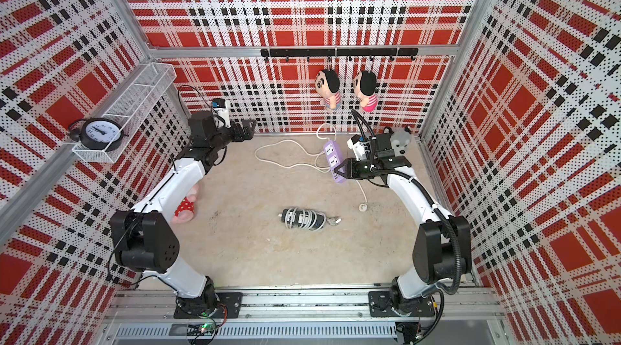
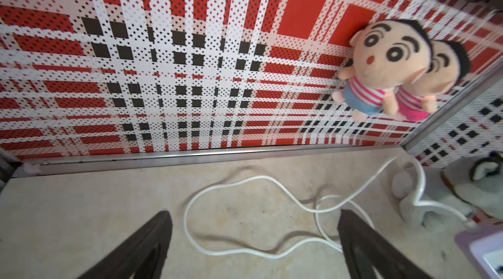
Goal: Unwrap the cord wrapped around the power strip
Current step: Unwrap the power cord from the power strip, then adjust the power strip.
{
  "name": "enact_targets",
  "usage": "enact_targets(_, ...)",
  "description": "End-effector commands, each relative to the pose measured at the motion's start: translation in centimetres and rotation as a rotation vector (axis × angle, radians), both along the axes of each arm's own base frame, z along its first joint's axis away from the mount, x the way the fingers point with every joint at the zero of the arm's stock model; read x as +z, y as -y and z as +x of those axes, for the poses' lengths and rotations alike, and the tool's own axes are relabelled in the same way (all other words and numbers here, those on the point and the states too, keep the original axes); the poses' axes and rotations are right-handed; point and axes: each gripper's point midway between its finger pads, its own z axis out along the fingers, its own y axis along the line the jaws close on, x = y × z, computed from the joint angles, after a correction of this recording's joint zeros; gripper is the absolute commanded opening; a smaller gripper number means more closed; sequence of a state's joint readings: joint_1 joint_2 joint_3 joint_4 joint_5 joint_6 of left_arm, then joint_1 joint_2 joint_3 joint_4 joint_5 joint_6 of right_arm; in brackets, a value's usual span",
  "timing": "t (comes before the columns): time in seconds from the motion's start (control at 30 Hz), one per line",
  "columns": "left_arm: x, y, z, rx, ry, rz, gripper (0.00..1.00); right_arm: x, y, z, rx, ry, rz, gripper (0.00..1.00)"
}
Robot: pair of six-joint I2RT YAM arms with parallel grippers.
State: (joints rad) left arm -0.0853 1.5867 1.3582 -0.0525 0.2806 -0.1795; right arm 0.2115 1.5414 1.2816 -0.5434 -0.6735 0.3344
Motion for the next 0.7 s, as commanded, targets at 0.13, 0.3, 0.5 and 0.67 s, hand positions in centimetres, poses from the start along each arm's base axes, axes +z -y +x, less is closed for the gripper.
enact_targets(0.13, 4.0, 12.1, -11.6, -0.47, 0.097, -0.521, 0.74, 6.4, -4.2, -1.2, 0.044, 0.207, 0.133, 0.0)
enact_targets(0.3, 4.8, 16.2, -13.7, -0.546, 0.106, -0.723, 0.98, 5.9, -4.6, -1.4, -0.031, 0.26, 0.021, 0.0)
enact_targets(0.5, 2.6, 19.7, -11.7, -0.425, 0.018, -0.663, 0.98, 5.4, -4.6, -1.1, -0.103, 0.323, -0.124, 0.0)
enact_targets(0.67, 0.7, 20.6, -10.3, -0.347, -0.04, -0.647, 0.98, 5.9, -5.1, -0.8, -0.127, 0.375, -0.168, 0.0)
